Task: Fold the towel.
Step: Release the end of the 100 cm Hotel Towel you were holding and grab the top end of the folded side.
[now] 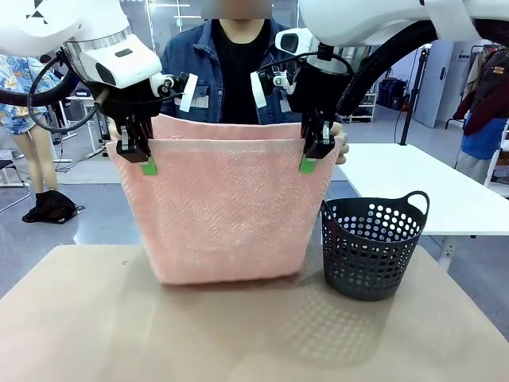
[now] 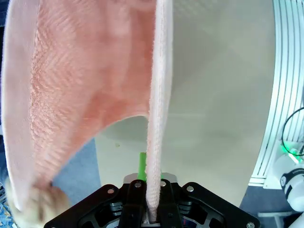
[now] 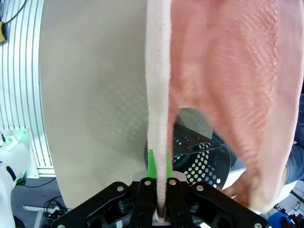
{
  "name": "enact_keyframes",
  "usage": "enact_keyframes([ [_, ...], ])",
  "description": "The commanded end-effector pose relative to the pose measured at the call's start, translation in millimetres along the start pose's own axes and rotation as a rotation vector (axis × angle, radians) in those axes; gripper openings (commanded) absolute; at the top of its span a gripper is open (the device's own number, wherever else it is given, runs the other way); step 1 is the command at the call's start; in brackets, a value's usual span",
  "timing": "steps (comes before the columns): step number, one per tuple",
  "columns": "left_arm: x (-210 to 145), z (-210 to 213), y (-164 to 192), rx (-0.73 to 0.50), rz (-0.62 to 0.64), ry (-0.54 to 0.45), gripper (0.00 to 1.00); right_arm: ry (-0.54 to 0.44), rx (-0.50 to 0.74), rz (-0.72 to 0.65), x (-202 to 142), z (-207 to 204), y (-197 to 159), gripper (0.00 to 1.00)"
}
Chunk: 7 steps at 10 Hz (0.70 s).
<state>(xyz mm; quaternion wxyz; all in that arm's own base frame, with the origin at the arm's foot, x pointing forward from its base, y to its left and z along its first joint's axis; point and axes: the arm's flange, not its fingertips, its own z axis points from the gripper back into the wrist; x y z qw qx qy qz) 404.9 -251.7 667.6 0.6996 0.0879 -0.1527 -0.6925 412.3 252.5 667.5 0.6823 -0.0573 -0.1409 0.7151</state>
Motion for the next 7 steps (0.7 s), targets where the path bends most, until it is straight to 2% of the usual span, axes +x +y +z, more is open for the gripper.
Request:
enact_keyframes([
  [1,-0.1,2.0,0.9,0.002,0.001,-0.003,0.0,0.003,-0.002,0.0,-0.6,0.2,0.0,0.0],
  [7,-0.1,2.0,0.9,0.002,0.001,-0.003,0.0,0.003,-0.002,0.0,-0.6,0.2,0.0,0.0],
])
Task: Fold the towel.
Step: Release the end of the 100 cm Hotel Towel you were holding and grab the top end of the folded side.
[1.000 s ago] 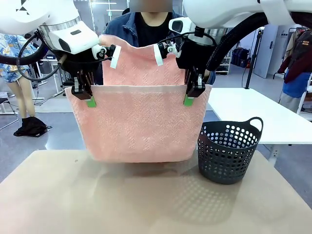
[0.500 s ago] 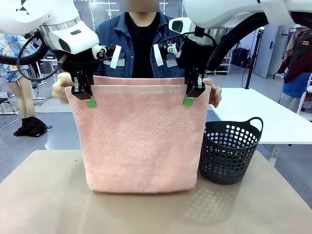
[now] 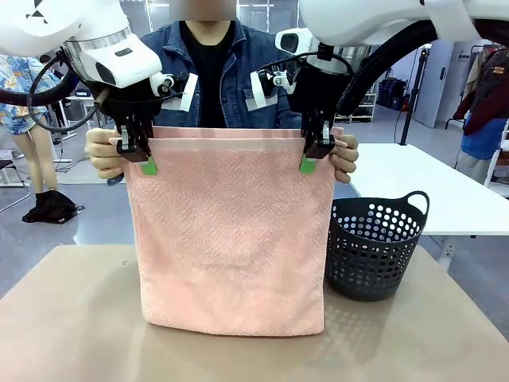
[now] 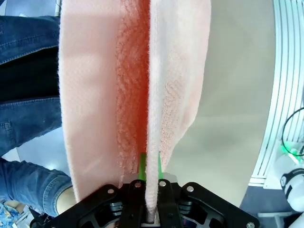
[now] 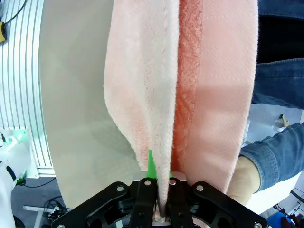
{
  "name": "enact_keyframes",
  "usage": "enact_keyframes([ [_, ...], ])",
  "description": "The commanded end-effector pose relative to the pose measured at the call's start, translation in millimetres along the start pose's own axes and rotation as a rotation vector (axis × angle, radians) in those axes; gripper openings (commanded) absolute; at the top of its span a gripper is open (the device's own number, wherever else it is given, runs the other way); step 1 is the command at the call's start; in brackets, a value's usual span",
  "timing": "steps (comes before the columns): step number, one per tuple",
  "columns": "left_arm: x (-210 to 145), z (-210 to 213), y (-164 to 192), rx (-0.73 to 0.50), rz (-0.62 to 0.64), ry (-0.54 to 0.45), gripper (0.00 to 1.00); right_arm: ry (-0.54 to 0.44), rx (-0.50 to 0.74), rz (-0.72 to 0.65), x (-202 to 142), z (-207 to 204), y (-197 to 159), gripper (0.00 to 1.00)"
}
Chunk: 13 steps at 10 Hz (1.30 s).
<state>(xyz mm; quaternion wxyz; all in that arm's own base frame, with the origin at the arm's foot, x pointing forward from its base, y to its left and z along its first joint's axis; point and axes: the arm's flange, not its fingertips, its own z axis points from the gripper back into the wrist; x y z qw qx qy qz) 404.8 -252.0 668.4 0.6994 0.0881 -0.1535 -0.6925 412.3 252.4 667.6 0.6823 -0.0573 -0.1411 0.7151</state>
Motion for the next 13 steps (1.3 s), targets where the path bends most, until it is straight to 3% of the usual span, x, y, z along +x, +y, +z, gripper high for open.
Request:
enact_keyframes([
  [1,-0.4,1.2,0.8,0.001,0.002,-0.002,0.0,0.003,-0.002,0.0,-0.6,0.1,0.1,0.0],
  [6,0.0,0.0,0.0,0.0,0.0,0.0,0.02,0.0,0.0,0.0,0.0,0.0,0.0,0.02],
  [7,-0.8,7.2,-1.3,0.015,-0.004,0.009,0.42,-0.047,0.007,0.009,-1.2,5.3,0.7,0.16],
  [8,-2.7,15.4,-0.2,0.03,-0.003,0.003,0.42,-0.043,-0.004,0.006,-0.5,10.2,3.4,0.38],
  [9,-4.5,23.4,1.3,0.034,0.025,0.0,0.82,-0.028,0.002,-0.01,-1.2,15.4,5.0,0.52],
  [10,-7.2,32.8,-0.5,0.043,0.042,-0.015,0.44,-0.048,-0.015,-0.01,-0.5,24.5,8.4,0.74],
  [11,-9.2,44.2,-4.0,0.083,0.045,-0.024,1.0,-0.059,-0.062,-0.011,-0.7,35.5,12.4,0.88],
  [12,-10.5,58.1,-8.6,0.138,0.045,-0.043,0.81,-0.073,-0.11,-0.002,-2.1,47.7,17.5,1.0],
  [13,-11.2,69.4,-13.4,0.19,0.043,-0.059,1.0,-0.048,-0.171,0.002,-3.3,54.9,21.6,1.0],
])
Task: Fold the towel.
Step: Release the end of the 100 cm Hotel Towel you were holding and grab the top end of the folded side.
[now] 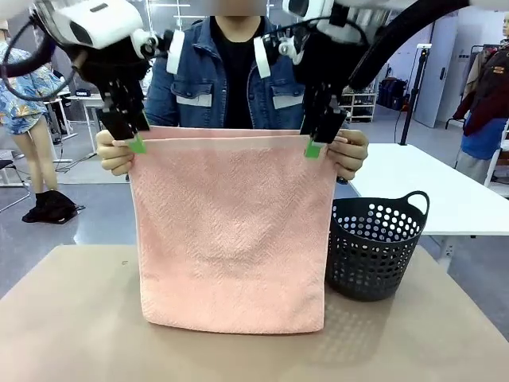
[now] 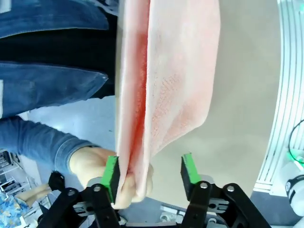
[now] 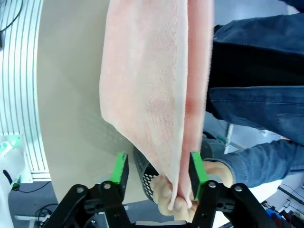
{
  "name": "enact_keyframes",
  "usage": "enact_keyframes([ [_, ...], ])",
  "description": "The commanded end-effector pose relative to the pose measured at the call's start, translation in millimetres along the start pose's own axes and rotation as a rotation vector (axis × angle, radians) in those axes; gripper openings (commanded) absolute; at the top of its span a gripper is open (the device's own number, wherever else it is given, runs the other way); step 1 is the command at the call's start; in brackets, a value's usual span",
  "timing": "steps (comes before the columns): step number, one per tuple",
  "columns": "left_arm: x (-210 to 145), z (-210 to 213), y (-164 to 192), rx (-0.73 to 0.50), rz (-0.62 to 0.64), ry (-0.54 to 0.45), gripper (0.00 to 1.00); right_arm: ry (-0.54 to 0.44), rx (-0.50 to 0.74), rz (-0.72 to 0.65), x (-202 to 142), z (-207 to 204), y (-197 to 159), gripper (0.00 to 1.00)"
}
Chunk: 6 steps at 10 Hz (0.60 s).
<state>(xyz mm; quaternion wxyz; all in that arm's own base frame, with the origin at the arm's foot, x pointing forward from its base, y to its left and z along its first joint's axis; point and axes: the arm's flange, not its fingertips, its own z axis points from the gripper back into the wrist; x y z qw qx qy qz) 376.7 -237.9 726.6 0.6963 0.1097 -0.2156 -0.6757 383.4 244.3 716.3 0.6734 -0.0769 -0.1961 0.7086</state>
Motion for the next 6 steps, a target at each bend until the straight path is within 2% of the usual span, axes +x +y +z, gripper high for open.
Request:
enact_keyframes([
  [1,-3.2,13.9,-10.1,0.109,0.012,-0.026,1.0,-0.008,-0.092,0.012,-3.2,7.6,10.1,1.0],
  [2,-3.7,18.9,-12.7,0.138,-0.001,-0.036,1.0,-0.018,-0.117,0.016,-3.9,12.9,11.7,0.92],
  [3,-4.3,20.2,-12.5,0.129,-0.001,-0.045,1.0,-0.033,-0.121,0.026,-3.5,15.6,12.0,1.0],
  [6,1.5,15.9,-2.1,0.121,-0.01,-0.046,1.0,-0.039,-0.115,0.023,0.0,14.5,2.4,1.0],
])
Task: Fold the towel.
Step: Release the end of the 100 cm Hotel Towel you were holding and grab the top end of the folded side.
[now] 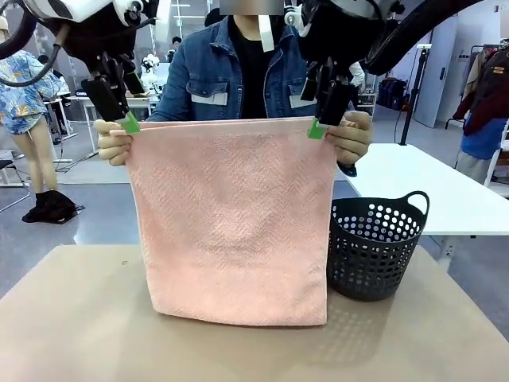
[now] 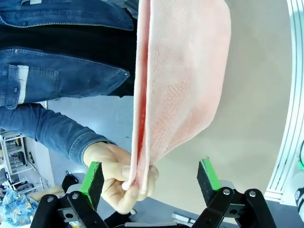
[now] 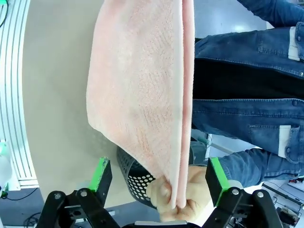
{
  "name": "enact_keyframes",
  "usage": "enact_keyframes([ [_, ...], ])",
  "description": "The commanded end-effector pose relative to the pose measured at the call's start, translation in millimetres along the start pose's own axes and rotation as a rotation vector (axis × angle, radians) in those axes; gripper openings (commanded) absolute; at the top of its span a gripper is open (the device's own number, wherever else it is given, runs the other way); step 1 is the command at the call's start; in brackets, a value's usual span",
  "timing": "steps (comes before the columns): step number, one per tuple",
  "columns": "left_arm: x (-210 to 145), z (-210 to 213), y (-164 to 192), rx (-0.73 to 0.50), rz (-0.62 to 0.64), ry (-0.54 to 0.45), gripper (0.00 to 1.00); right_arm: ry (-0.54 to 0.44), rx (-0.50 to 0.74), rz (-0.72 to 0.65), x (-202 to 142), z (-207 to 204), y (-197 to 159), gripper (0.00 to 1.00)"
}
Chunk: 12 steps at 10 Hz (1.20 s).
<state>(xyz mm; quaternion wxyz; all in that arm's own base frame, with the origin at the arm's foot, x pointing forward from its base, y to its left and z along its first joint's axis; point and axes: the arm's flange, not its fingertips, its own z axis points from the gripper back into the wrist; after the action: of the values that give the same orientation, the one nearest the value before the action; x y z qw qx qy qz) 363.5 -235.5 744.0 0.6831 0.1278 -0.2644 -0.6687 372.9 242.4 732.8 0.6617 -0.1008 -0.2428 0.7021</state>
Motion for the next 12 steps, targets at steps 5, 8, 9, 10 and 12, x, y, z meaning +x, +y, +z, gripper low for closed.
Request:
enact_keyframes([
  [5,12.3,-27.5,28.6,-0.044,-0.053,-0.002,1.0,0.037,0.03,-0.017,4.6,-22.4,-31.5,1.0],
  [8,13.4,-52.2,42.5,-0.071,-0.033,0.023,1.0,0.043,0.08,-0.048,0.8,-40.3,-43.3,1.0],
  [9,11.6,-59.0,44.1,-0.107,-0.012,0.024,1.0,0.045,0.101,-0.058,-1.1,-47.1,-44.9,1.0],
  [10,8.5,-63.0,45.6,-0.145,0.013,0.013,1.0,0.05,0.116,-0.072,-4.4,-51.6,-47.4,1.0],
  [12,3.7,-64.3,47.7,-0.151,0.03,0.024,0.42,0.059,0.146,-0.086,-6.2,-56.5,-48.5,0.4],
])
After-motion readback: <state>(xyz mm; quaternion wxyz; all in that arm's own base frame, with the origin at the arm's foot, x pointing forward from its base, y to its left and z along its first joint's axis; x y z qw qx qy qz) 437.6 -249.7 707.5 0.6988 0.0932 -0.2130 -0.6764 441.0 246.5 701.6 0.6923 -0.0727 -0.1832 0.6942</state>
